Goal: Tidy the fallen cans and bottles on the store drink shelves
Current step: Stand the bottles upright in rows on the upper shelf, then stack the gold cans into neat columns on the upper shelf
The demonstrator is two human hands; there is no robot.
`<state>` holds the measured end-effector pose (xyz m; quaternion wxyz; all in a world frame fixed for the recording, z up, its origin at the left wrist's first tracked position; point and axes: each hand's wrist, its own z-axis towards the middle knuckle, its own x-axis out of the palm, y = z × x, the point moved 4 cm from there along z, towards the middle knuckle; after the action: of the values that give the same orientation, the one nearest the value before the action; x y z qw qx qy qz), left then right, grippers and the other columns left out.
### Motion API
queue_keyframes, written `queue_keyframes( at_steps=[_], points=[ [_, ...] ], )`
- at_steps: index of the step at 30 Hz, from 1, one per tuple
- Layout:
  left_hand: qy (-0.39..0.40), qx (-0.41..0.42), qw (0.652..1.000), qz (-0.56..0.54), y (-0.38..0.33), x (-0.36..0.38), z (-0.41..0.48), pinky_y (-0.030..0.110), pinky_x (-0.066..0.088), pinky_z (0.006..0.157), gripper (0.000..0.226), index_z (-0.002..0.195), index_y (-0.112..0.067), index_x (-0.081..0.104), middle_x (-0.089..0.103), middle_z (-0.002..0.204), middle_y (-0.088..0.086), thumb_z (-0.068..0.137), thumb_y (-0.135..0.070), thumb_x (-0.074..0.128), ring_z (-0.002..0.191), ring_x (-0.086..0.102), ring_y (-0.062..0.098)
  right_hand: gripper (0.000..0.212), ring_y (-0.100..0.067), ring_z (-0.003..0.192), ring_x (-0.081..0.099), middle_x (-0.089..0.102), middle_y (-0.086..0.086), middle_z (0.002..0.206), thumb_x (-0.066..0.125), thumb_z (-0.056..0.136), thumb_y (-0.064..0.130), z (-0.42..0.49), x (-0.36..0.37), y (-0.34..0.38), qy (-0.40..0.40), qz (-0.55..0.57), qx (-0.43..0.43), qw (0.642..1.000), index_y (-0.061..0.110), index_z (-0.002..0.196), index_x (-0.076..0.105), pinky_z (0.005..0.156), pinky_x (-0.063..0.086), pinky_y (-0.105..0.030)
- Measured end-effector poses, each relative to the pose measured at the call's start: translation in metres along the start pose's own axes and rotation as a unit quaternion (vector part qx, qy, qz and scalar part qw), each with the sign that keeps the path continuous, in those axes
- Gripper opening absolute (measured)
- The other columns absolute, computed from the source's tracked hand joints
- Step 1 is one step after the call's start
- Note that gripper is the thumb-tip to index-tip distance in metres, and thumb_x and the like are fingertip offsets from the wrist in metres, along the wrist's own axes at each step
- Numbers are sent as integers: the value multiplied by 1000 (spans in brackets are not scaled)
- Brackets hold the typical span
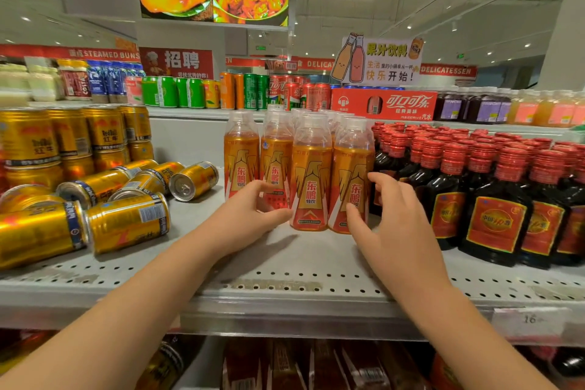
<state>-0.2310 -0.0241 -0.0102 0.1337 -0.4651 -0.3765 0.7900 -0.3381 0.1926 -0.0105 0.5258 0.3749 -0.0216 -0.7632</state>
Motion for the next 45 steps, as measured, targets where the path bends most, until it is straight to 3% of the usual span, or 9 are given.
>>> queue_keyframes(
  at_steps=[4, 9, 17, 19, 25, 34, 38, 42, 45],
  points=[
    [-71, -15, 997, -2, 1, -17, -55, 20, 53, 78, 28, 113, -37, 66, 74, 97, -16, 89, -50, 72, 88, 68, -4, 32, 3, 104, 50, 49, 21, 117, 54, 95, 44, -39, 3, 19, 39, 48, -14, 998, 38, 127, 52, 81, 42, -14],
    [-172, 2, 985, -27, 7, -24, -117, 8, 49, 73, 5, 98, -32, 73, 73, 92, -24, 94, -30, 71, 87, 68, -6, 32, 6, 99, 56, 51, 29, 113, 54, 94, 46, -71, 21, 53, 104, 95, -38, 989, 44, 126, 50, 83, 47, -15],
    [-177, 12, 984, -33, 23, -67, -150, 17, 55, 77, 9, 102, -30, 74, 74, 96, -18, 97, -28, 68, 90, 69, 2, 29, 6, 103, 54, 53, 26, 113, 53, 96, 42, -64, 53, 107, 140, 164, -73, 974, 44, 125, 53, 86, 48, -18],
    [-183, 33, 982, -3, 29, -89, -154, 18, 54, 75, 8, 101, -31, 74, 73, 94, -17, 97, -29, 67, 89, 69, 4, 30, 5, 103, 51, 53, 22, 116, 55, 97, 38, -61, 64, 128, 146, 171, -85, 971, 40, 126, 55, 85, 41, -10],
    [-227, 153, 946, 171, 61, -177, -160, 27, 53, 80, 8, 102, -28, 71, 67, 97, -18, 98, -29, 65, 95, 64, 6, 43, -4, 118, 48, 52, 9, 128, 63, 93, 32, -51, 97, 205, 126, 167, -182, 961, 27, 134, 53, 100, 37, -17],
    [-110, 163, 900, 390, 136, -237, -145, 34, 41, 100, 73, 138, -20, 58, 58, 124, -3, 89, -72, 46, 111, 51, 18, 76, -14, 148, 16, 22, 6, 159, 58, 84, 35, -43, 167, 254, 223, 59, -168, 958, 38, 154, 28, 122, 20, -41],
    [-104, 176, 901, 382, 151, -238, -141, 34, 46, 94, 80, 144, -22, 51, 52, 121, -3, 87, -77, 50, 108, 51, 18, 81, -14, 147, 19, 27, 6, 157, 63, 83, 24, -34, 169, 248, 227, 7, -158, 961, 37, 154, 27, 121, 23, -43],
    [-96, 155, 925, 334, 156, -234, -145, 25, 52, 75, 79, 148, -32, 38, 41, 125, -10, 84, -77, 53, 102, 56, 11, 83, -9, 148, 15, 24, 15, 158, 69, 83, 36, -22, 173, 247, 253, -8, -174, 952, 48, 152, 24, 122, 19, -38],
    [-96, 154, 940, 288, 156, -233, -145, 18, 46, 77, 76, 147, -36, 37, 37, 126, -15, 83, -72, 58, 98, 57, 7, 76, -7, 144, 28, 36, 22, 151, 71, 82, 45, -17, 170, 249, 237, -19, -211, 948, 49, 147, 32, 119, 26, -36]
  ],
)
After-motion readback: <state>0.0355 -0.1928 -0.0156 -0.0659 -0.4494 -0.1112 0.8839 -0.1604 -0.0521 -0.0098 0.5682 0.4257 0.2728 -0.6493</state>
